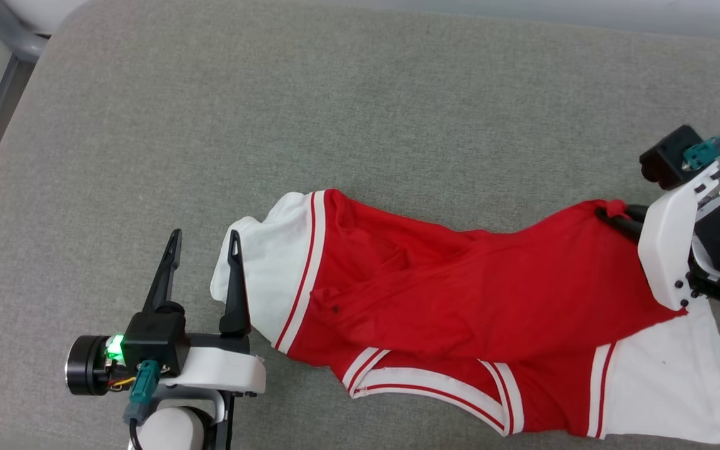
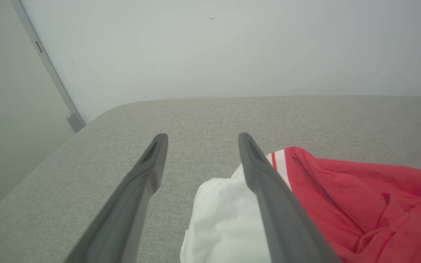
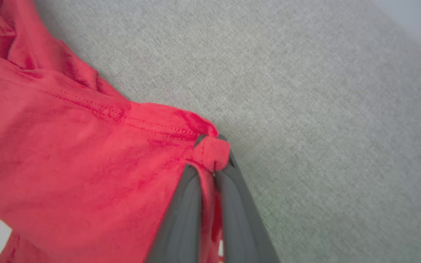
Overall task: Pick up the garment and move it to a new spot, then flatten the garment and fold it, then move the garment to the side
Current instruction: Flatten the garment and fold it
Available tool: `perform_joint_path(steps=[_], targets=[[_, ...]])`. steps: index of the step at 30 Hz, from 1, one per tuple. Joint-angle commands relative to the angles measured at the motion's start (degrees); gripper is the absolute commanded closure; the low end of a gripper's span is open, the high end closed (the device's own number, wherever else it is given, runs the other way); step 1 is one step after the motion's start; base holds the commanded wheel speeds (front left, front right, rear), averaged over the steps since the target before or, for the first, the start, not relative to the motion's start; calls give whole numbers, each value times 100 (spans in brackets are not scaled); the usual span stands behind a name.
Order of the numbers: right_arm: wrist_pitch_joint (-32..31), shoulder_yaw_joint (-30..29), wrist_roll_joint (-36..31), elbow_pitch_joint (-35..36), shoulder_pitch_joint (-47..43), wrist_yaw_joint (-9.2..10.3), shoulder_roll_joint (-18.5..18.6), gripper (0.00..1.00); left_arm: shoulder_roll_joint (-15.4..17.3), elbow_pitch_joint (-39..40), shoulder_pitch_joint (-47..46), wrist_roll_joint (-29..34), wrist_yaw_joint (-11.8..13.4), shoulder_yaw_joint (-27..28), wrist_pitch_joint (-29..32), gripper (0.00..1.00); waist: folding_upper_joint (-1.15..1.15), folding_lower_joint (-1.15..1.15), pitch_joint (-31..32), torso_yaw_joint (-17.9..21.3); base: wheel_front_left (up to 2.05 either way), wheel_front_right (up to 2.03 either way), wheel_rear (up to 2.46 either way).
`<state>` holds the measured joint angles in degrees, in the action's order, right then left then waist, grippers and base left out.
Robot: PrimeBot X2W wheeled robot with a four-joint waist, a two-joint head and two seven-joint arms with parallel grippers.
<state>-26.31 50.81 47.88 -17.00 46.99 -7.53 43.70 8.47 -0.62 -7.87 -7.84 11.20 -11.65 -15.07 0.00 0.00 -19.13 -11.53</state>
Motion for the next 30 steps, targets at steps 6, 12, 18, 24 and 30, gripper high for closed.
perform_joint_path(steps=[6, 12, 18, 24, 30], targets=[[432, -325, 183, 102, 176, 8, 31, 100, -135, 13, 159, 140, -177, 170, -14, 0, 0, 0, 93, 114, 0, 0, 0], [636, -823, 168, -583, 505, 7, -342, 100, -292, 50, 65, 259, -314, 157, -14, 0, 0, 0, -121, -45, 0, 0, 0], [1002, -1461, -206, -2099, 1069, 7, -682, 100, -396, -37, -61, 289, -442, 191, -14, 0, 0, 0, -390, -309, 0, 0, 0], [1290, -1973, -882, -4166, 1551, 7, -819, 100, -483, -66, -152, 319, -512, 230, -14, 0, 0, 0, -603, -532, 0, 0, 0], [653, -1764, -946, -4891, 1266, 4, -1100, 100, -522, -108, -190, 369, -557, 241, -14, 0, 0, 0, -651, -512, 0, 0, 0]])
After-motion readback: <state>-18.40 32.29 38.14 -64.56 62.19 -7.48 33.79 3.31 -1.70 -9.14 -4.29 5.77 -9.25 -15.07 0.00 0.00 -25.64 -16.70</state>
